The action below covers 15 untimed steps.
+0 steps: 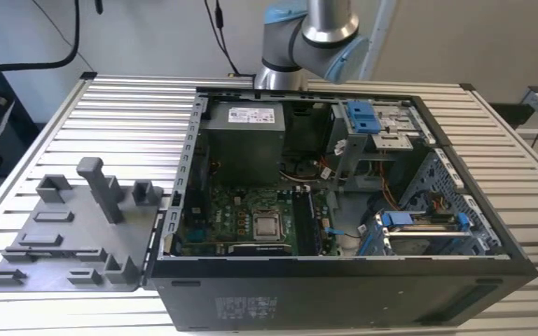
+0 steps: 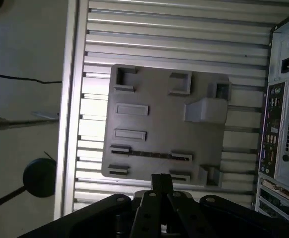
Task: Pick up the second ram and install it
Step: 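Pick up the second ram and move it above second insertion slot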
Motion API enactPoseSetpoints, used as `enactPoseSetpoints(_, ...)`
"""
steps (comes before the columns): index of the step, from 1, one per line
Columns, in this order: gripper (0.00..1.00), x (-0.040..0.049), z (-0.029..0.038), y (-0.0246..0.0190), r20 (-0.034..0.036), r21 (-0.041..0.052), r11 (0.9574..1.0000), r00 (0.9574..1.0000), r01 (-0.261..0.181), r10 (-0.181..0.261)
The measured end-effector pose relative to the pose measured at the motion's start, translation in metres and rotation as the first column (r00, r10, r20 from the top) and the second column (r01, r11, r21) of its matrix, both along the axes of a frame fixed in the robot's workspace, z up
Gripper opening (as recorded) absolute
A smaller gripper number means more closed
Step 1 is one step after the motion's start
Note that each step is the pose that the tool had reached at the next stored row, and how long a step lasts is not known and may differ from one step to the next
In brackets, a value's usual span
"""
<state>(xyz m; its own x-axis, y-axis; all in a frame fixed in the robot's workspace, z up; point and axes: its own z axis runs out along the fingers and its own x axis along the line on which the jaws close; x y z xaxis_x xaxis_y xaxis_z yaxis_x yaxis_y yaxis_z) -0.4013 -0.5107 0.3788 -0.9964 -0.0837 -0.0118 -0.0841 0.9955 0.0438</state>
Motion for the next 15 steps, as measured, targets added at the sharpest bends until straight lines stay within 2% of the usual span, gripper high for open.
enactPoseSetpoints(5, 0.11, 0.0, 0.0, 0.0, -0.0002, -0.0047, 0.9986, 0.9986, -0.053, 0.053)
enactPoseSetpoints(8, 0.11, -0.0001, 0.0, 0.0, -0.0002, -0.0053, 0.9963, 0.9963, -0.086, 0.086)
enactPoseSetpoints(11, 0.11, -0.0001, 0.0, 0.0001, -0.0002, -0.0053, 0.992, 0.992, -0.126, 0.126)
enactPoseSetpoints(15, 0.11, 0.0, 0.0, 0.0, -0.0002, -0.0054, 0.9836, 0.9837, -0.18, 0.18)
